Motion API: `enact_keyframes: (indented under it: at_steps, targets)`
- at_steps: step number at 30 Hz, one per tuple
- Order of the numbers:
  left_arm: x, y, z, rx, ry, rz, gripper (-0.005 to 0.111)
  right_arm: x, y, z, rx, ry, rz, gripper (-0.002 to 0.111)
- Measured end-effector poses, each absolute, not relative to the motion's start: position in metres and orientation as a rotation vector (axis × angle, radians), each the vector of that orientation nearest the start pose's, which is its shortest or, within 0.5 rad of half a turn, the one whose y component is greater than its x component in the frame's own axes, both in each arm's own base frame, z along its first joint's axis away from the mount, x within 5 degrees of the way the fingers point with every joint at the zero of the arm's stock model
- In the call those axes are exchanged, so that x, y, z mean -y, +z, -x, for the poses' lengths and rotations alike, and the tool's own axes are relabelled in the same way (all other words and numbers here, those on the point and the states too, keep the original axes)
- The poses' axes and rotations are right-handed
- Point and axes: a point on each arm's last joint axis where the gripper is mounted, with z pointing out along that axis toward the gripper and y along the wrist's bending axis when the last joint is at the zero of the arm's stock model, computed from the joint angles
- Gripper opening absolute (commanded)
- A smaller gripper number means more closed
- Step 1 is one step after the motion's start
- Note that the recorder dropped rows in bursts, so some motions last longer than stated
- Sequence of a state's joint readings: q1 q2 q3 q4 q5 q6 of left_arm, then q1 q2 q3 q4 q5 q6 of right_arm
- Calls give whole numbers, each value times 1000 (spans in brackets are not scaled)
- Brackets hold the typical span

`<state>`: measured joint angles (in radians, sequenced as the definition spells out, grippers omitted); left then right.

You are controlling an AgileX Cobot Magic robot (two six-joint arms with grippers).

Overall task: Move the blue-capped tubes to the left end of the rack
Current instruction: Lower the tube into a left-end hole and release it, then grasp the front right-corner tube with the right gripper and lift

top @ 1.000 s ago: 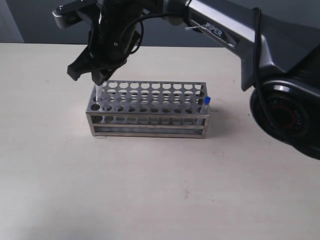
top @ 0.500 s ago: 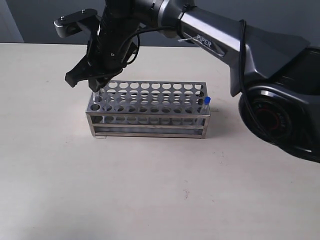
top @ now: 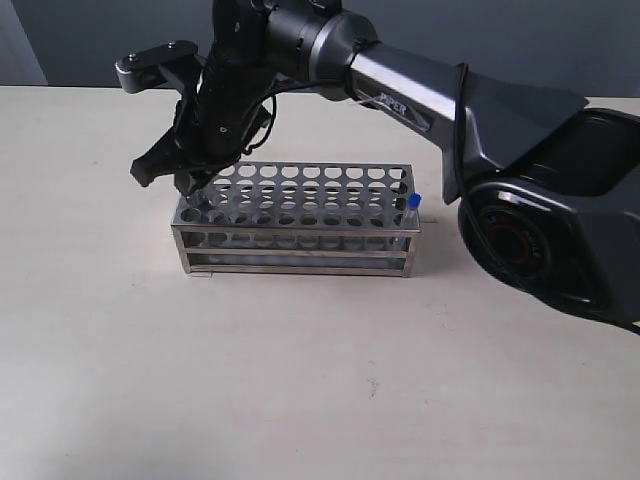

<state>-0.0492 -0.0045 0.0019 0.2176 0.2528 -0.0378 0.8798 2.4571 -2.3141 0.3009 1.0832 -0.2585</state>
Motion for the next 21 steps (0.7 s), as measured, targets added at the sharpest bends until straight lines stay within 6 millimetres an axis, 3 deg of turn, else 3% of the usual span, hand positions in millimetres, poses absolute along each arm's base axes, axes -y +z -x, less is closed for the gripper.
enact_keyframes:
  at_steps: [1, 4, 5, 9, 21]
  targets:
    - [-2, 190, -55, -1723, 138, -152, 0, -426, 200, -321, -2395, 577, 1397, 9]
    - [-2, 190, -55, -1723, 138, -152, 0, -425, 200, -317, -2428, 599, 1417, 47]
    - [-2, 190, -55, -1723, 138, -152, 0, -425, 200, -315, -2440, 615, 1419, 50]
    - [-2, 190, -55, -1723, 137, -153, 0, -421, 209, -309, -2480, 631, 1446, 48]
    - [-2, 190, -55, -1723, 137, -153, 0, -391, 290, -311, -2352, 342, 1314, 47]
